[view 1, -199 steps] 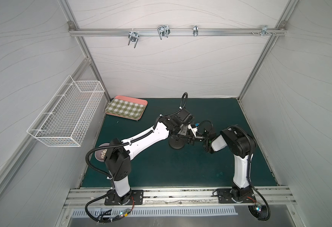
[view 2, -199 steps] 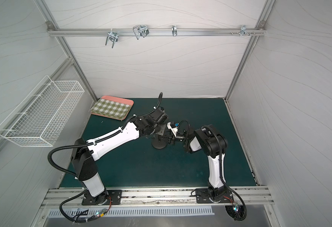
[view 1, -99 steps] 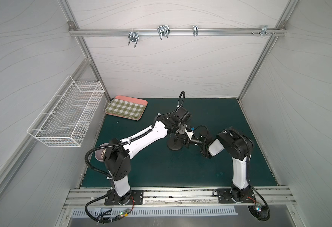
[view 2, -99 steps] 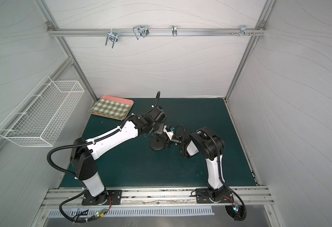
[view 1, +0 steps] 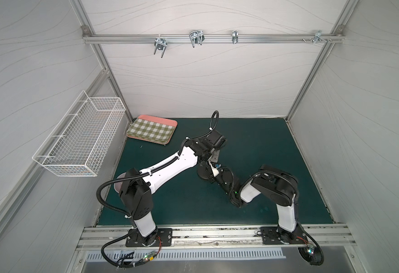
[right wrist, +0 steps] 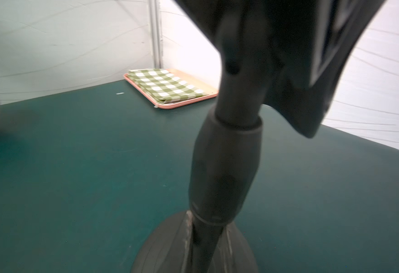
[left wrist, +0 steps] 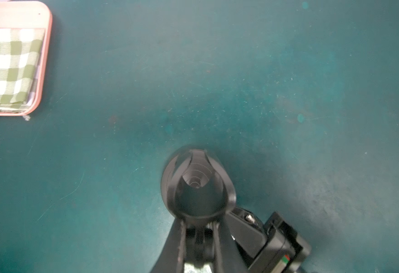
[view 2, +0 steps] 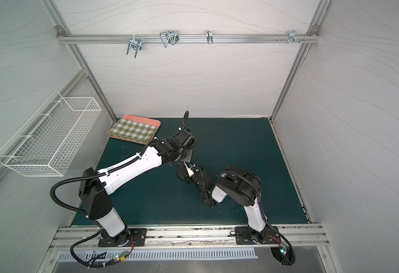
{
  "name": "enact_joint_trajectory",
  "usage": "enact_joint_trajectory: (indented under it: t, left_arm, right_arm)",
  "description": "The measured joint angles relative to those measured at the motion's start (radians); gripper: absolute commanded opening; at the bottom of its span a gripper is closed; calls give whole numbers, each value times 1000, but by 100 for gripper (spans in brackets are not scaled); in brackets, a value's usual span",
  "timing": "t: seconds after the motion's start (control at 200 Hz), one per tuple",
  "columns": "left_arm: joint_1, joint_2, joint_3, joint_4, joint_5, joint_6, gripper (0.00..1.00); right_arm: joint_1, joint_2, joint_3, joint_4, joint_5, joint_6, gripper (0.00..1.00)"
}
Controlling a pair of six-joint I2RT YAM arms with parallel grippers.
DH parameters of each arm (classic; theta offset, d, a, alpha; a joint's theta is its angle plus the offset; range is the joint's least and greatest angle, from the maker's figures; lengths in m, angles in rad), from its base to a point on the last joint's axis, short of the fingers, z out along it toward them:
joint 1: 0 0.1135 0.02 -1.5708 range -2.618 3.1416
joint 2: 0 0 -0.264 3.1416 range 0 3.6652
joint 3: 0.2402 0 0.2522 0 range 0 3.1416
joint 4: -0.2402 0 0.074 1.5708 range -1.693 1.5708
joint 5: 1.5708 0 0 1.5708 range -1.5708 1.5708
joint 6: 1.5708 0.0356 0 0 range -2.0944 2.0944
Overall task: Assemble a microphone stand
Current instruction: Screw the microphone stand pole into the microphone stand base.
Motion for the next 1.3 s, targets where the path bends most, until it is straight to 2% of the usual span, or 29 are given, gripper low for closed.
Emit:
enact_joint_trajectory:
  t: [0.095,0.25,0.4,0.58,0.85,0.95,1.051,1.301]
  left_arm:
    - [0,0,-3,15,10,-1,3]
    - [0,0,-6,32,28,-1,3]
    - [0,0,-8,42,45,-1,3]
    - [2,0,-9,46,50,-1,3]
    - [2,0,-10,50,53,3,3]
    - [3,0,-10,50,54,3,3]
    - [3,0,-10,51,56,3,3]
    - [11,0,-10,51,53,6,3]
  right_arm:
    - [2,2,-4,-3,-26,-36,56]
    - [-68,-29,-76,-12,-198,-57,67]
    - [-229,-61,-113,-12,-492,-39,65]
    - [-415,-61,-84,-14,-845,55,58]
    - [-457,1,51,-11,-1211,183,51]
    - [-457,27,68,-10,-1274,209,42]
    - [-460,49,78,-11,-1281,222,32]
    - [-434,58,73,-4,-1184,195,16]
